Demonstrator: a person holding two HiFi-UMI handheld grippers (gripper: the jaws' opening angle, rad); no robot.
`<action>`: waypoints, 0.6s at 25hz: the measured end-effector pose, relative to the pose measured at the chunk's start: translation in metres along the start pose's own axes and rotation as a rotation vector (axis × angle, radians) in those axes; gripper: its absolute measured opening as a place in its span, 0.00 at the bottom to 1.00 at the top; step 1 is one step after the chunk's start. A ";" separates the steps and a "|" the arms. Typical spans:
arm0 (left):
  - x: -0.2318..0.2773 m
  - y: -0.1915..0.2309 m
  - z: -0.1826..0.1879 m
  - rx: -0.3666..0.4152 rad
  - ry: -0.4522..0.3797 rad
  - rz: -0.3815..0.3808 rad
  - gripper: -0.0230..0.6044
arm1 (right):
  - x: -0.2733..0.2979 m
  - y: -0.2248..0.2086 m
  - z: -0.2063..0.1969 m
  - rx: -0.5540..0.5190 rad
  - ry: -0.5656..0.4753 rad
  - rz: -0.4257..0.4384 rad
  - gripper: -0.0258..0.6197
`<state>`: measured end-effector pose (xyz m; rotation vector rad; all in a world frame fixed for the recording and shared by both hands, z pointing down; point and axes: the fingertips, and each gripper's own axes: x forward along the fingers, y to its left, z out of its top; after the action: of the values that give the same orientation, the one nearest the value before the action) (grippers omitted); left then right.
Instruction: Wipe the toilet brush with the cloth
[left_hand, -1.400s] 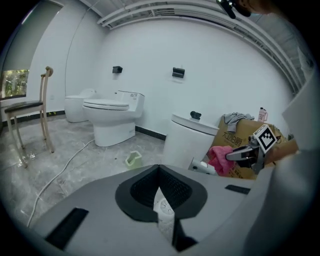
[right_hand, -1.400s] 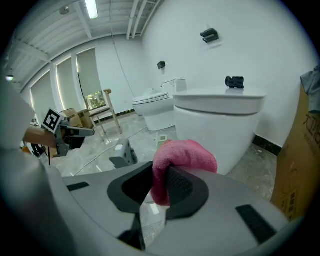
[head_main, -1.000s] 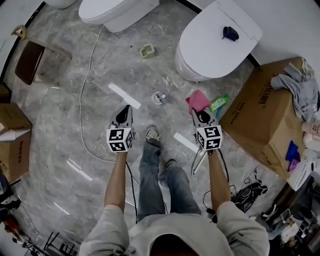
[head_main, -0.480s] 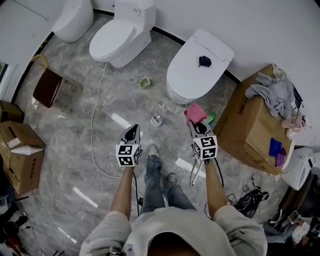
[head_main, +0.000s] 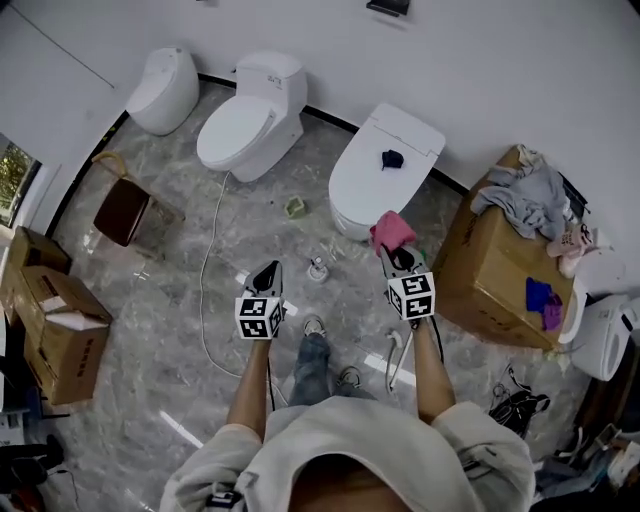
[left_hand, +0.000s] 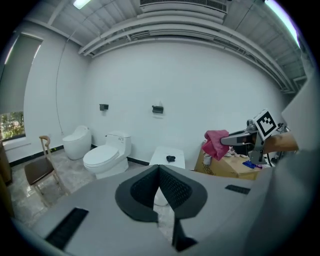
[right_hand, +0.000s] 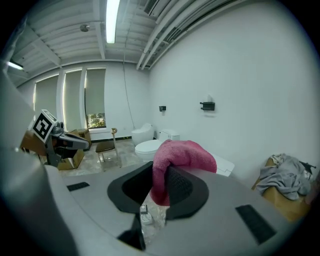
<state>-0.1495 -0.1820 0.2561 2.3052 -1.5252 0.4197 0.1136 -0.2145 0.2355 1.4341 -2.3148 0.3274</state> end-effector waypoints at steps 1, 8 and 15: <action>-0.005 -0.005 0.006 0.009 -0.008 0.001 0.07 | -0.007 0.000 0.004 -0.003 -0.007 -0.001 0.17; -0.035 -0.036 0.041 0.057 -0.063 -0.010 0.07 | -0.056 -0.002 0.021 -0.014 -0.049 -0.017 0.17; -0.063 -0.060 0.053 0.064 -0.105 -0.013 0.07 | -0.105 0.004 0.025 -0.025 -0.081 -0.037 0.17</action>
<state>-0.1146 -0.1319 0.1746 2.4199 -1.5651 0.3541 0.1466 -0.1388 0.1666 1.5021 -2.3441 0.2333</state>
